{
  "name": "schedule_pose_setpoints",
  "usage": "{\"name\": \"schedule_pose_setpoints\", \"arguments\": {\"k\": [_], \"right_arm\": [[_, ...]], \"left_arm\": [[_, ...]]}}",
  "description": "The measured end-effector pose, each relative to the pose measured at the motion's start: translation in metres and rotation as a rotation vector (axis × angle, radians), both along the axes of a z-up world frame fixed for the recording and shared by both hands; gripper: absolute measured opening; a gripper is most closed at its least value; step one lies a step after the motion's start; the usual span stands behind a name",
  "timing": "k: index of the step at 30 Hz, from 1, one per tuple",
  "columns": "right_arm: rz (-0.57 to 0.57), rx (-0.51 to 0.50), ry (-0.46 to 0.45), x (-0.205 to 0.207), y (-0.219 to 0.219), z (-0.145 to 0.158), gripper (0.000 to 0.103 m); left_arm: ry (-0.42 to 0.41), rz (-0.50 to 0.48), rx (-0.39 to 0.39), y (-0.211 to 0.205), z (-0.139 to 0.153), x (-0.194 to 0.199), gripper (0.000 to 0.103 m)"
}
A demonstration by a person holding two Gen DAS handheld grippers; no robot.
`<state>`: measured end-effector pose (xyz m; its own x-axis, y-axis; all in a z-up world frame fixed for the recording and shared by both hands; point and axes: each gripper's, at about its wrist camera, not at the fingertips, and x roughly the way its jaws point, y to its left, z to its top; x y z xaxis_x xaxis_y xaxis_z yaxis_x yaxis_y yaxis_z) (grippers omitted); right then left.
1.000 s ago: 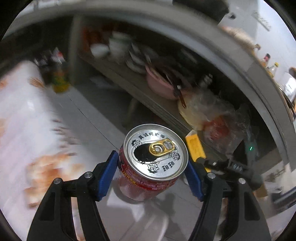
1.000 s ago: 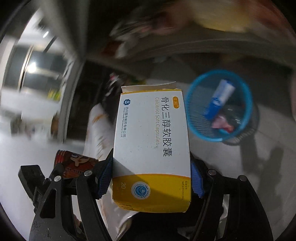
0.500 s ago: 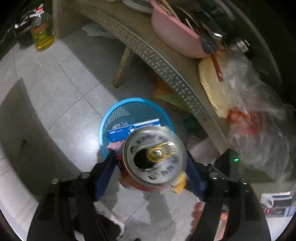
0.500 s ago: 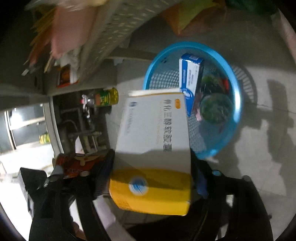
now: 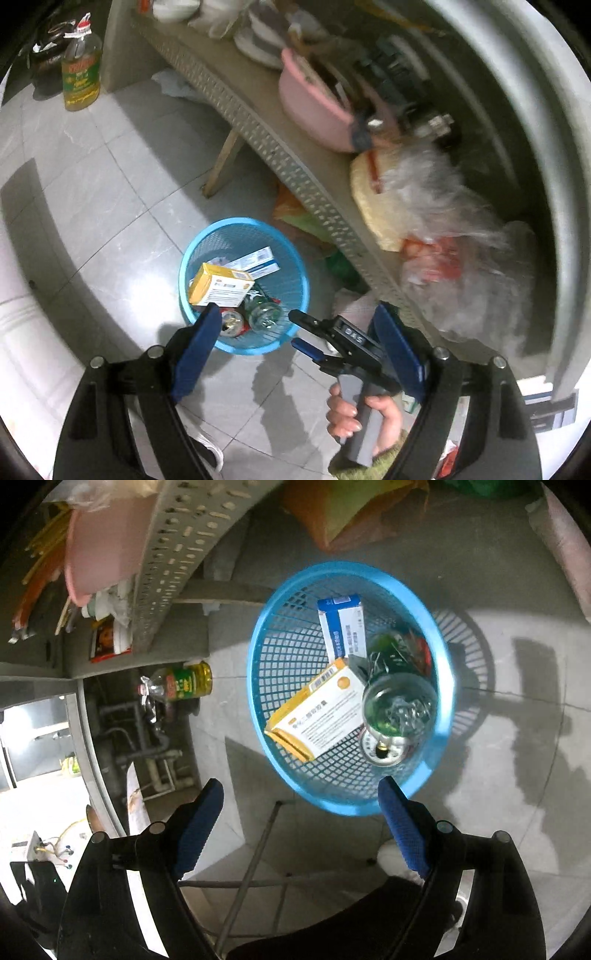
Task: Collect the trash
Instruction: 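Bring both grippers back over the table items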
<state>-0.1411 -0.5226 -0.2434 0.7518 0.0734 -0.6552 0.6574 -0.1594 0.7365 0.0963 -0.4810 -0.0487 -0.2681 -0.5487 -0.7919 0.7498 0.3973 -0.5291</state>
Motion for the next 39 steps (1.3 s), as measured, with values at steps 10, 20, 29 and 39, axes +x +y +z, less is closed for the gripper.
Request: {"name": "schedule_pose_setpoints", "arguments": {"k": [10,20,29,39], "right_arm": [[0.105,-0.144,0.037,0.012,0.037,0.053,0.082],[0.403,-0.526,0.010,0.077,0.098,0.189,0.083],[0.835,-0.666,-0.161,0.223,0.201,0.254,0.084],[1.210,-0.624,-0.313,0.375,0.340,0.265,0.083]], "left_arm": [[-0.076,0.056,-0.182,0.131,0.073,0.005,0.082],[-0.324,0.338,-0.202,0.324,0.092,0.024,0.082],[-0.414,0.774,-0.156,0.481,0.082,0.056,0.082],[-0.483,1.049,-0.132,0.580,0.084,0.110,0.069]]}}
